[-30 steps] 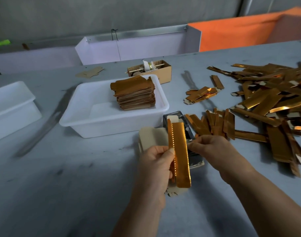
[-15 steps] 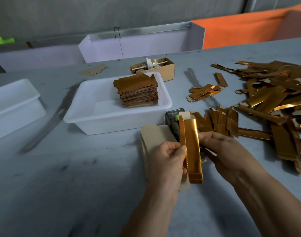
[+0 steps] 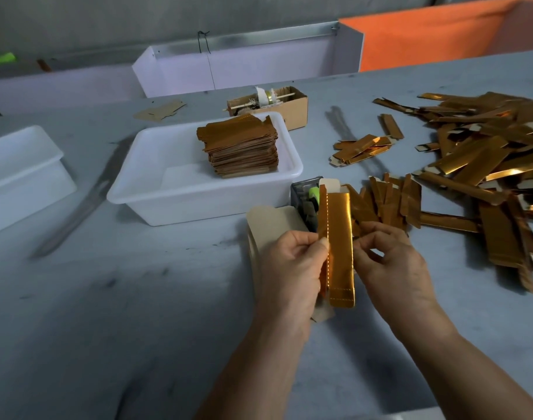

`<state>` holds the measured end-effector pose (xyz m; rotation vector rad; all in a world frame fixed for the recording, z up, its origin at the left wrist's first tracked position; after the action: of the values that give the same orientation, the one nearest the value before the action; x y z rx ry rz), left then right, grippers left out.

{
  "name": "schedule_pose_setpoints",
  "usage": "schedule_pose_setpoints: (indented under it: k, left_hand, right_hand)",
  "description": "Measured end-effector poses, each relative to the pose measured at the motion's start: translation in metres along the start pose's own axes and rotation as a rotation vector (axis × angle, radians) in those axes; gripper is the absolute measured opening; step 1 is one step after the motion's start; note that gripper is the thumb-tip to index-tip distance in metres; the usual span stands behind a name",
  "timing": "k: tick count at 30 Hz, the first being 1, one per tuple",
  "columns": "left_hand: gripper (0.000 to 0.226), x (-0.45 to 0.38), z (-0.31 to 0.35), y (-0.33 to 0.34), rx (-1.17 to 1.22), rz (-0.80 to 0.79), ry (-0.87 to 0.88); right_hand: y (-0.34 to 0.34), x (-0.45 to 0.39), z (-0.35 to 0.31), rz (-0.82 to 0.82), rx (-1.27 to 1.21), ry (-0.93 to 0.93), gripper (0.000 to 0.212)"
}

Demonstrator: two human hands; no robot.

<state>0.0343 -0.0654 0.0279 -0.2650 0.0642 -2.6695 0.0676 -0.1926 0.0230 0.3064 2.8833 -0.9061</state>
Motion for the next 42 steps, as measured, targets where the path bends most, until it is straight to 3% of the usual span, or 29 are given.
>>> schedule_pose_setpoints:
  k: [5,12,15,18,21,24,26,28,32,35,42]
  left_hand:
    - [0.018,-0.001,0.001,0.003,-0.037,-0.056,0.015]
    - [0.012,-0.001,0.002,0.005,-0.106,-0.02,0.003]
    - [0.01,-0.002,0.002,0.006,-0.127,-0.005,-0.001]
    - [0.011,-0.003,0.004,0.005,-0.161,-0.005,0.002]
    - [0.005,-0.004,0.007,0.003,-0.177,-0.012,-0.008]
    - [0.003,-0.002,0.01,0.001,-0.073,-0.059,-0.135]
    - [0.007,0.001,0.013,0.0,0.055,-0.089,-0.228]
    - [0.009,0.002,0.015,-0.002,0.119,-0.096,-0.254]
    - [0.011,0.007,0.019,-0.003,0.146,-0.136,-0.227]
    - [0.014,0.011,0.019,-0.003,0.145,-0.152,-0.216]
    - [0.016,0.015,0.022,-0.004,0.137,-0.146,-0.192]
  right_hand:
    - [0.003,0.004,0.002,0.03,0.012,-0.038,0.019]
    - [0.006,0.012,0.005,0.041,-0.072,-0.005,0.015]
    - [0.005,0.007,0.002,0.049,0.041,-0.074,0.003]
    - [0.005,0.004,-0.002,0.051,0.198,-0.177,0.016]
    - [-0.004,0.009,-0.001,0.05,0.218,-0.214,0.007]
    - [-0.023,0.012,0.005,0.052,0.019,-0.093,0.006]
    - [-0.035,0.011,0.002,-0.052,-0.259,0.117,0.008]
    - [-0.044,0.011,-0.011,-0.192,-0.456,0.185,0.009]
    - [-0.047,0.015,-0.038,-0.386,-0.419,0.04,0.017]
    - [-0.042,0.012,-0.044,-0.385,-0.355,-0.033,0.012]
    - [-0.036,0.007,-0.044,-0.355,-0.24,-0.183,0.026]
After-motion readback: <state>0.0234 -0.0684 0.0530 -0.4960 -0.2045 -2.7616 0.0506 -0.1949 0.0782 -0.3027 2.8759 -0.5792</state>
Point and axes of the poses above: each hand's wrist, its own x-axis away from the middle knuckle, its own y-axis out of the palm, z = x × y, the point moved 3 cm from there along -x, towards the middle knuckle, and after that the axes turned 7 degrees about z, right-handed, at the moved point
